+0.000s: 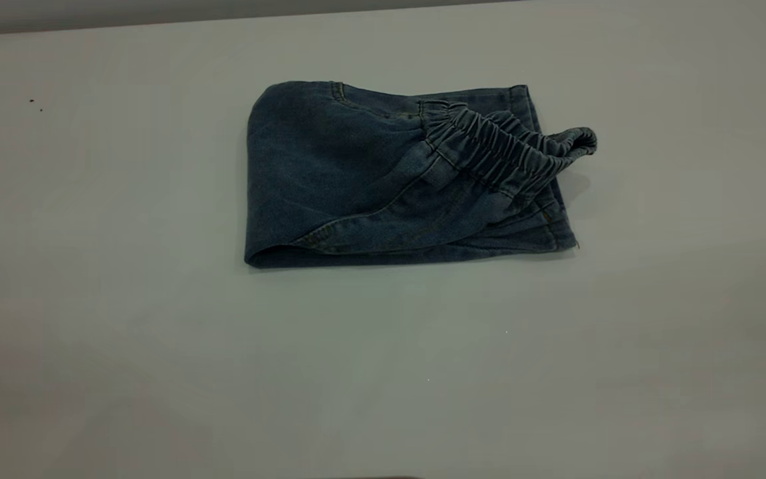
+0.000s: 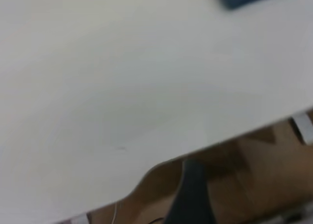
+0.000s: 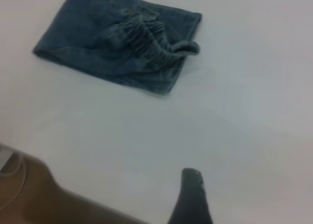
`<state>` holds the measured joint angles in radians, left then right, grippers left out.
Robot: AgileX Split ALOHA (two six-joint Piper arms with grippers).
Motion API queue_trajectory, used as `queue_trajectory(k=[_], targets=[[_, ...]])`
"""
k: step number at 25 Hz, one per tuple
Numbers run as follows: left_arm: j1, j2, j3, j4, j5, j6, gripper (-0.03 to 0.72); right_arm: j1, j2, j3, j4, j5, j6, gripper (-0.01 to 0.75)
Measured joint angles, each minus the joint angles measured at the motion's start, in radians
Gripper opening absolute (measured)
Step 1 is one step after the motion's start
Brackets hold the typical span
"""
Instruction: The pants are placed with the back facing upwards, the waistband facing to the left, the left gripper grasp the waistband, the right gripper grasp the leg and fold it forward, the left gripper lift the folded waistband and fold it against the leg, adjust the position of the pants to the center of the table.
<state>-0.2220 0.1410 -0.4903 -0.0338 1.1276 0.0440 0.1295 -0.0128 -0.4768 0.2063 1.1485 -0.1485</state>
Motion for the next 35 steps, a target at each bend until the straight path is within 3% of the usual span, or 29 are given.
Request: queue_trajectory(k=[4, 8, 28, 35], targets=[[0.169, -0.06, 0.0, 0.0, 0.0, 0.0, 0.553, -0.111, 0.0, 0.0, 0.011, 0.0, 0.0, 0.48], [0.246, -0.14, 0.0, 0.0, 0.0, 0.0, 0.553, -0.2, 0.0, 0.0, 0.014, 0.0, 0.0, 0.474], [0.253, -0.159, 0.0, 0.0, 0.001, 0.0, 0.553, -0.216, 0.0, 0.0, 0.016, 0.0, 0.001, 0.472], [0.253, -0.159, 0.0, 0.0, 0.001, 0.0, 0.553, -0.216, 0.0, 0.001, -0.155, -0.006, 0.168, 0.472]])
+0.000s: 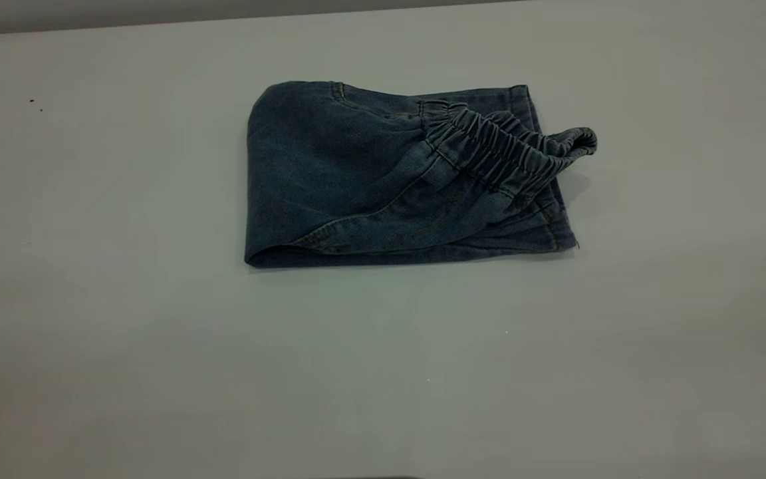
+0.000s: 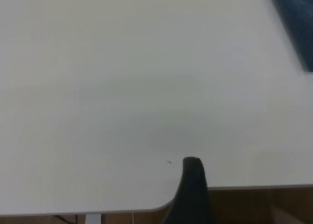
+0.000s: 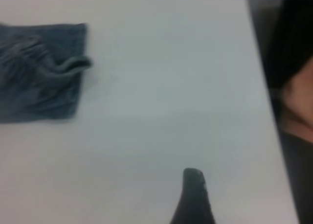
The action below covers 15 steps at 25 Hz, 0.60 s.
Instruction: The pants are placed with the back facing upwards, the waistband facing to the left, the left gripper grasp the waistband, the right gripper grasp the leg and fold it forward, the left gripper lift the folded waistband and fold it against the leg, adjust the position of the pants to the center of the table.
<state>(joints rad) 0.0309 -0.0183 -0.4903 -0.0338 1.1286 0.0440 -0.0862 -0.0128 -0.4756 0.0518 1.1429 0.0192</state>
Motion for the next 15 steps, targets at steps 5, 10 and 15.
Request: queue_trajectory(k=[5, 10, 15], targets=[[0.0, 0.0, 0.0, 0.0, 0.0, 0.0, 0.553, 0.0, 0.0, 0.001, -0.013, -0.002, 0.011, 0.472], [0.0, 0.0, 0.0, 0.0, 0.0, 0.0, 0.553, 0.0, 0.0, 0.001, -0.011, -0.002, 0.008, 0.472], [0.0, 0.0, 0.0, 0.0, 0.0, 0.0, 0.553, 0.0, 0.0, 0.001, -0.01, -0.002, 0.008, 0.472]])
